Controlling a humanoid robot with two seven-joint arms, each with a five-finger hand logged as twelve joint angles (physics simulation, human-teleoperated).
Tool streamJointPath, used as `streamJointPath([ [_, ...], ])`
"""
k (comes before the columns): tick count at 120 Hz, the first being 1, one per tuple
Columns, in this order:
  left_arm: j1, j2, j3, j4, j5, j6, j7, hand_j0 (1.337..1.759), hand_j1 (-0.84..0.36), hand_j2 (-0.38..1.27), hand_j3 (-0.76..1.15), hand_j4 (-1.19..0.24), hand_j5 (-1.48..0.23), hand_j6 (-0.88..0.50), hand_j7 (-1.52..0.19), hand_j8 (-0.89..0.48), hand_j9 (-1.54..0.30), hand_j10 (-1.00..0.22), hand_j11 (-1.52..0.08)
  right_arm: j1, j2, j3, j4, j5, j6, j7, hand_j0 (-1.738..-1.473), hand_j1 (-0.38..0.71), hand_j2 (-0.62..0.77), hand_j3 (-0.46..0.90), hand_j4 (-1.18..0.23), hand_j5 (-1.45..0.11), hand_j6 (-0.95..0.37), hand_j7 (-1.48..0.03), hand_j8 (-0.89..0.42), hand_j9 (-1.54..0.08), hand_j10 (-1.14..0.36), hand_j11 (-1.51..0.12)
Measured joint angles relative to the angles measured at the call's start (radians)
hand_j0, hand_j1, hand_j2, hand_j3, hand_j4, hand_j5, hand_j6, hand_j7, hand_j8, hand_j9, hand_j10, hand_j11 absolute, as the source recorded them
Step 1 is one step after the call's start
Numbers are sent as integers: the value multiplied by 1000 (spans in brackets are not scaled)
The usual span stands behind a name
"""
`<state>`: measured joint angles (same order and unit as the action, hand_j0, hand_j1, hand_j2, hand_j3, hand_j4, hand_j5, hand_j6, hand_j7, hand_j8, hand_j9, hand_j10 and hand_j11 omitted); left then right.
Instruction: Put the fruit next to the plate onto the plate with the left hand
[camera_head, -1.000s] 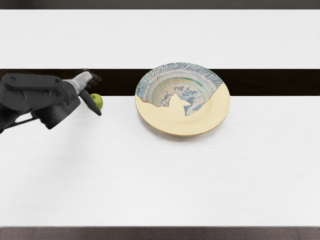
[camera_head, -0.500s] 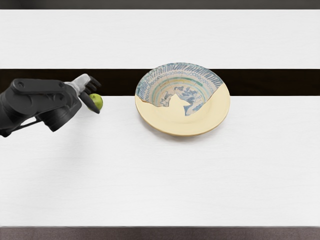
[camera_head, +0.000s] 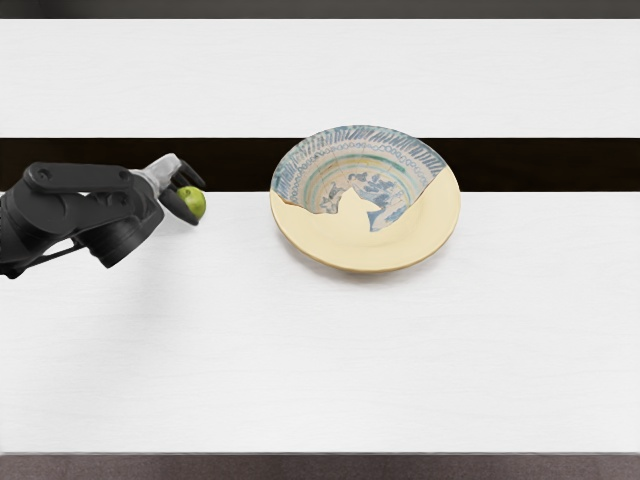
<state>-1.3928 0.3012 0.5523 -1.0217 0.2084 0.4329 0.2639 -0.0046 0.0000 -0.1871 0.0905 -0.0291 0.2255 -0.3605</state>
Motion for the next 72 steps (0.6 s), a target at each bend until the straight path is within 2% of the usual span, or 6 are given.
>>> streamJointPath([
  [20,-1,1,0,0,-1,-1,1,1656,-281,148,0,-570,-764,-470,-765,-481,-760,-573,-759,0,0,0,0,0,0,0,-1658,-349,0,0,0,0,0,0,0,0,0,0],
  [72,-23,7,0,0,-2,-2,1,1655,-321,227,0,-632,-883,-409,-857,-427,-857,-646,-857,0,0,0,0,0,0,0,-1658,-349,0,0,0,0,0,0,0,0,0,0],
])
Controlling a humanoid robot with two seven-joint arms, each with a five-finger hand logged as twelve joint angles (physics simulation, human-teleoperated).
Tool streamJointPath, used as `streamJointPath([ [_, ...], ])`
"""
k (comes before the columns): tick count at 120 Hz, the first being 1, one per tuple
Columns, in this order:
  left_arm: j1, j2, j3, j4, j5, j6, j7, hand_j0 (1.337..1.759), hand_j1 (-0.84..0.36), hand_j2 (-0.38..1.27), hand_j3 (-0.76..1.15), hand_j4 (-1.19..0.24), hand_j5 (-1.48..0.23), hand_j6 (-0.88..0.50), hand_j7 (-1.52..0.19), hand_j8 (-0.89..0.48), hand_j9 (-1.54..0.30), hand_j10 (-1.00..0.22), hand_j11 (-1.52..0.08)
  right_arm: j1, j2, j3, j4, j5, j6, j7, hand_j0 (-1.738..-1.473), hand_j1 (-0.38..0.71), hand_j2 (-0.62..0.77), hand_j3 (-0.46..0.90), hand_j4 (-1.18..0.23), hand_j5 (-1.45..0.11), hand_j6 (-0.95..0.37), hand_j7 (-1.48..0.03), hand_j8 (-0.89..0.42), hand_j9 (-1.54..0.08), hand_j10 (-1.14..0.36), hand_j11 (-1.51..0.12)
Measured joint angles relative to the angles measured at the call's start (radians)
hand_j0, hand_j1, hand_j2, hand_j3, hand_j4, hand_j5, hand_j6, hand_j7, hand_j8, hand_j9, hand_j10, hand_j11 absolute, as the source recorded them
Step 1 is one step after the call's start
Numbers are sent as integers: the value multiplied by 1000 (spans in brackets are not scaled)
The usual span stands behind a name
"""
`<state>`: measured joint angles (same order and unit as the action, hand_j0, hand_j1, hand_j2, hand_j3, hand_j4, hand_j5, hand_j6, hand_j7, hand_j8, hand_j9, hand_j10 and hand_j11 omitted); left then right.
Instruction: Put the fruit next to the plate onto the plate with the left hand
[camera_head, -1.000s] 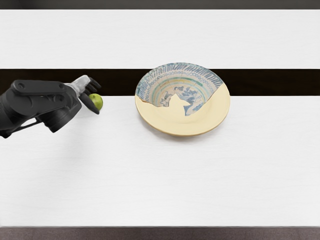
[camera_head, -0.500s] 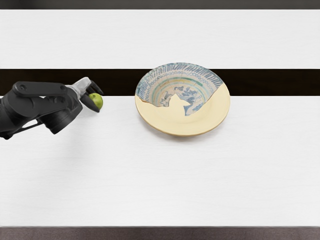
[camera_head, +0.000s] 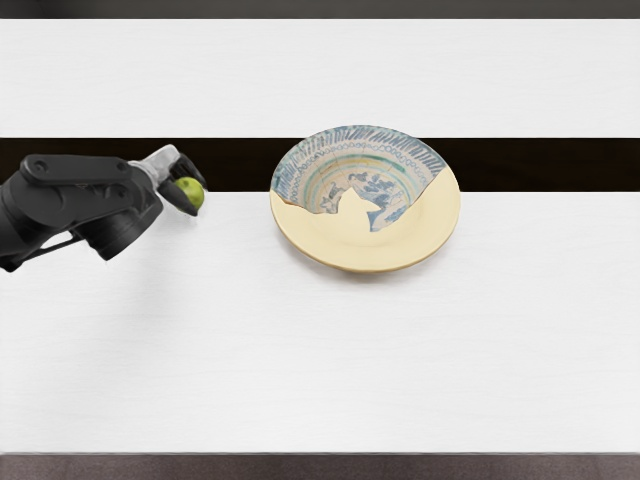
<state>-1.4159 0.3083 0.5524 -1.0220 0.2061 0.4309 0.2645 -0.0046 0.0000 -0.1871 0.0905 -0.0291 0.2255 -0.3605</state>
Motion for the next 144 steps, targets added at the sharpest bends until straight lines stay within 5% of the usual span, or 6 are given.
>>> streamJointPath([
  [73,-159,-107,-13,2,1,1,0,1656,-292,246,0,-632,-877,-455,-867,-453,-853,-641,-852,0,0,0,0,0,0,0,-1658,-349,0,0,0,0,0,0,0,0,0,0],
  [144,-138,-269,-80,63,-2,2,-22,1656,-288,241,0,-630,-865,-462,-866,-451,-844,-660,-843,0,0,0,0,0,0,0,-1658,-349,0,0,0,0,0,0,0,0,0,0],
])
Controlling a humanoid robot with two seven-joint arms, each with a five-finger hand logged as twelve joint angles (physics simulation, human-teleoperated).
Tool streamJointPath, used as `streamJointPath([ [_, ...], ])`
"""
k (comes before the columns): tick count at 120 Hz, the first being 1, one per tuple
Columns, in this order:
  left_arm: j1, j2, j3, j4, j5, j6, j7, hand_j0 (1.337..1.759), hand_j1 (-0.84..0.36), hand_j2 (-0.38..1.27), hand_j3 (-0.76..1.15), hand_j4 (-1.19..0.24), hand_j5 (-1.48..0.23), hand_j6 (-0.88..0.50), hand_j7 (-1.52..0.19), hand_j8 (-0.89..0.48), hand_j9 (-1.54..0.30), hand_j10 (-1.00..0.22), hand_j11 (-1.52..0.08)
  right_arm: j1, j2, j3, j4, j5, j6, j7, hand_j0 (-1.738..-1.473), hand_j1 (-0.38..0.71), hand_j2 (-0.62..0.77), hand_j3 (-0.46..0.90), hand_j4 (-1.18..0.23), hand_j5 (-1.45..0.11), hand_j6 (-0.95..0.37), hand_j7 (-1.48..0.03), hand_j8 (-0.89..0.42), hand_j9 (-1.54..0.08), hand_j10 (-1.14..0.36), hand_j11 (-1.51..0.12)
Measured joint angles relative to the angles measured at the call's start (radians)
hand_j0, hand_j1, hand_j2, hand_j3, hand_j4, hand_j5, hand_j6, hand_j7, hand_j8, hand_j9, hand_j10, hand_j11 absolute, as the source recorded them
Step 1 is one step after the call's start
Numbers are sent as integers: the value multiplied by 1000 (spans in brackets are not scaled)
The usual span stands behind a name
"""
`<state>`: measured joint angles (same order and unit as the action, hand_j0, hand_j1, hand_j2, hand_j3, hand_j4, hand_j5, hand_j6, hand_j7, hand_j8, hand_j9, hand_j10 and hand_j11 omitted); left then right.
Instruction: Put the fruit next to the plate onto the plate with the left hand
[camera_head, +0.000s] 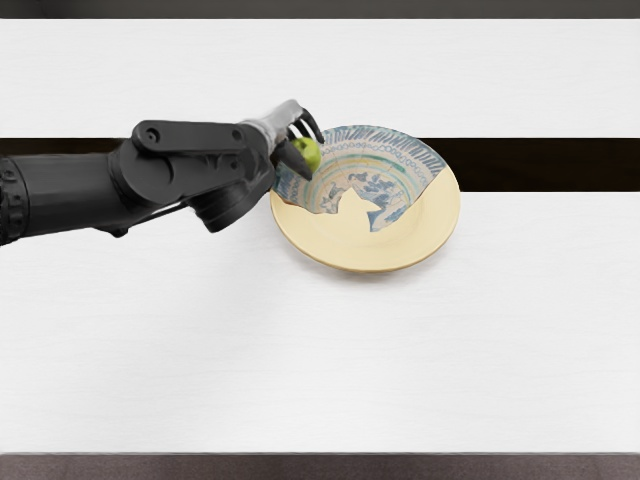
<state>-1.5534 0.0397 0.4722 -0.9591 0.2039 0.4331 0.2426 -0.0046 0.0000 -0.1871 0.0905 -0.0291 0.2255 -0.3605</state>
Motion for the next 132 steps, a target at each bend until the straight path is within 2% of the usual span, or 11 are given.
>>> streamJointPath([
  [28,33,-26,-12,32,3,1,-20,1656,-282,254,0,-607,-826,-463,-829,-452,-810,-622,-809,0,0,0,0,0,0,0,-1658,-349,0,0,0,0,0,0,0,0,0,0],
  [47,32,-34,-15,48,1,2,-38,1657,4,127,0,-325,-440,-259,-441,-254,-432,-332,-432,0,0,0,0,0,0,0,-1658,-349,0,0,0,0,0,0,0,0,0,0],
  [62,29,-11,-37,60,-3,-3,-41,1658,154,71,0,-184,-248,-148,-248,-145,-244,-187,-243,0,0,0,0,0,0,0,-1658,-349,0,0,0,0,0,0,0,0,0,0],
  [68,22,39,-61,62,-3,-18,-41,1658,193,56,0,-147,-198,-119,-198,-117,-195,-150,-194,0,0,0,0,0,0,0,-1658,-349,0,0,0,0,-1,0,0,0,0,0],
  [90,36,343,-163,59,-3,-137,-41,1658,276,25,0,-68,-91,-57,-91,-56,-89,-69,-89,0,0,0,0,0,0,0,-1658,-349,0,0,0,0,0,0,0,0,0,0],
  [104,83,549,-203,56,-3,-276,-43,1658,302,15,0,-43,-58,-37,-58,-37,-57,-44,-57,0,0,0,0,0,0,0,-1658,-349,0,0,0,0,0,0,0,0,0,0],
  [110,110,624,-229,55,-3,-348,-55,1658,309,13,0,-37,-49,-32,-49,-31,-48,-37,-48,0,0,0,0,0,0,0,-1658,-349,0,0,0,0,0,0,0,0,0,0],
  [119,223,736,-320,51,-2,-473,-76,1658,318,10,0,-29,-38,-26,-38,-26,-37,-29,-37,0,0,0,0,0,0,0,-1658,-349,0,0,0,0,0,0,0,0,0,0],
  [132,256,851,-406,2,1,-612,-97,1658,327,7,0,-20,-27,-19,-27,-18,-26,-21,-26,0,0,0,0,0,0,0,-1658,-349,0,0,0,0,0,0,0,0,0,0],
])
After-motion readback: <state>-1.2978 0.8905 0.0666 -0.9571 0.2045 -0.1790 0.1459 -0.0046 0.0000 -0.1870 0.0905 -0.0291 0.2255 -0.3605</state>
